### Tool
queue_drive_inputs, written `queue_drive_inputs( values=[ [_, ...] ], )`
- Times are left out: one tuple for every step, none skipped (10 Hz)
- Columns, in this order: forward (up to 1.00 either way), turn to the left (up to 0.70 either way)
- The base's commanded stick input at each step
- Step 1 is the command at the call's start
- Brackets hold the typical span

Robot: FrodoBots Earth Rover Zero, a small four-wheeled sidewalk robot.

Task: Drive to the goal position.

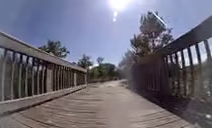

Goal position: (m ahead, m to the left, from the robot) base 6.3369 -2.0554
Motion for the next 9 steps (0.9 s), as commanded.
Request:
queue_drive_inputs(
  values=[
    [0.45, 0.00],
    [0.45, 0.00],
    [0.45, 0.00],
    [0.45, 0.00],
    [0.45, 0.00],
    [0.45, 0.00],
    [0.45, 0.00],
    [0.45, 0.00],
    [0.45, 0.00]
  ],
)
